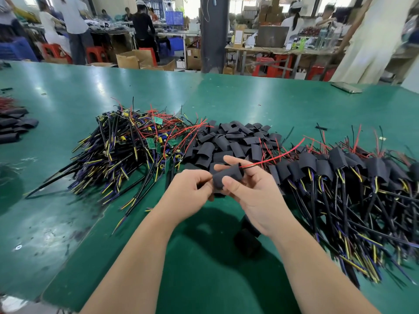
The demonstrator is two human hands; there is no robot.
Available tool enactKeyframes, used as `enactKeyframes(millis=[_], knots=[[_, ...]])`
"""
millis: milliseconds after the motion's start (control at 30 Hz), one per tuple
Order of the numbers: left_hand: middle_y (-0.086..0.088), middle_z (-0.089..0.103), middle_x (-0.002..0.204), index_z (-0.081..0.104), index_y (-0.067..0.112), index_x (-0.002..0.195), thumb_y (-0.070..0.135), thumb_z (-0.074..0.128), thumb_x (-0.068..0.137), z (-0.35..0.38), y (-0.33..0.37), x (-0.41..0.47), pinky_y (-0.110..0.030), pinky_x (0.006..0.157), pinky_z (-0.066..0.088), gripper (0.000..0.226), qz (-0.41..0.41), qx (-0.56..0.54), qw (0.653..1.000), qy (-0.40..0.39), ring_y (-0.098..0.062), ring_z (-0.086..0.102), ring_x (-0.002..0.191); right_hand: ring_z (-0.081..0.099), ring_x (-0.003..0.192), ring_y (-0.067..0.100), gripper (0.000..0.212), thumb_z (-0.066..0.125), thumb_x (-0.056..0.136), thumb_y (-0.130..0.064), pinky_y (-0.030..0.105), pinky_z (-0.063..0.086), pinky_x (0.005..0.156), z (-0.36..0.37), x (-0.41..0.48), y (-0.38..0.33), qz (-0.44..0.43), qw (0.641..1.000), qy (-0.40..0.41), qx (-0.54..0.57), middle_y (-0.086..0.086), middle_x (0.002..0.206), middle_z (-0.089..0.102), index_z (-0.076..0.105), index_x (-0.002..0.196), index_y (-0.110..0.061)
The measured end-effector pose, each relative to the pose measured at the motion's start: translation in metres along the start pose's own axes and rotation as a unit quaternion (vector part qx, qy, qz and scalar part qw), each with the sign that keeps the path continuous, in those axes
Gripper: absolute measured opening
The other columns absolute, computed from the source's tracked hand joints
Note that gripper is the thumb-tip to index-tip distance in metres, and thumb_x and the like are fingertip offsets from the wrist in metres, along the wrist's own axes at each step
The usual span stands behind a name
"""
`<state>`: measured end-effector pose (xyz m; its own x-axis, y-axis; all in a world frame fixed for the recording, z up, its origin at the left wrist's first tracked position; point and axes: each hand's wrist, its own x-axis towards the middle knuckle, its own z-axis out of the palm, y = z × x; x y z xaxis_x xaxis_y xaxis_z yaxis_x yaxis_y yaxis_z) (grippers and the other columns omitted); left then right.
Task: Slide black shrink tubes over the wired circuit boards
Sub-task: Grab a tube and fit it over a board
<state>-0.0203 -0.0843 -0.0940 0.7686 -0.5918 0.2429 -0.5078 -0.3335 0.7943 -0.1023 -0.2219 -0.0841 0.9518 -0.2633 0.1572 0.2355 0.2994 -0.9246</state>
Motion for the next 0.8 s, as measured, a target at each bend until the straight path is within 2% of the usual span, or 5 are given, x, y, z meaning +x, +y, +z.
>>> enactKeyframes(millis=[200,400,567,700,800], knots=[[-0.006,0.07,0.067,0.04,0.026,0.102,0.016,0.062,0.092,0.003,-0.002,0.001,-0.015,0.047,0.03,0.026,-0.005,-0.098,0.994,0.05,-0.007,0.039,0.045,0.059,0.062,0.015,0.028,0.052,0.088,0.011,0.022,0.053,0.059,0.006,0.0,-0.003,0.041,0.991,0.055,0.119,0.023,0.102,0.064,0.058,0.104,-0.011],[0.008,0.069,0.089,0.049,0.034,0.105,0.009,0.05,0.077,0.001,0.0,0.003,-0.021,0.068,0.044,0.037,-0.059,-0.187,0.979,0.046,-0.009,0.054,0.074,0.063,0.087,0.029,0.04,0.046,0.092,0.012,0.042,0.055,0.081,0.01,0.003,-0.012,0.03,0.988,0.12,0.091,0.013,0.099,0.063,0.056,0.119,-0.016],[0.001,0.063,0.109,0.058,0.025,0.109,0.008,0.048,0.087,-0.016,-0.023,0.008,-0.033,0.089,0.045,0.029,-0.166,0.074,0.965,0.187,-0.021,0.056,0.099,0.067,0.064,0.017,0.018,0.052,0.092,0.003,0.02,0.052,0.054,-0.021,-0.002,-0.058,-0.074,0.961,0.201,0.177,0.02,0.098,0.067,0.051,0.103,-0.011],[-0.005,0.059,0.121,0.057,0.023,0.125,0.018,0.052,0.088,-0.022,-0.038,0.005,-0.04,0.091,0.039,0.038,-0.226,0.294,0.91,0.186,-0.03,0.048,0.112,0.064,0.062,0.01,0.02,0.065,0.085,-0.013,0.019,0.05,0.056,-0.055,-0.01,-0.082,-0.183,0.944,0.271,-0.04,-0.001,0.084,0.074,0.066,0.1,-0.027],[0.0,0.063,0.114,0.059,0.028,0.121,0.037,0.051,0.094,-0.018,-0.043,0.006,-0.038,0.09,0.035,0.029,-0.237,0.348,0.89,0.176,-0.025,0.056,0.107,0.066,0.08,0.013,0.035,0.064,0.082,-0.031,0.036,0.056,0.081,-0.08,-0.014,-0.088,-0.19,0.832,0.364,-0.372,-0.011,0.092,0.071,0.063,0.113,-0.048]])
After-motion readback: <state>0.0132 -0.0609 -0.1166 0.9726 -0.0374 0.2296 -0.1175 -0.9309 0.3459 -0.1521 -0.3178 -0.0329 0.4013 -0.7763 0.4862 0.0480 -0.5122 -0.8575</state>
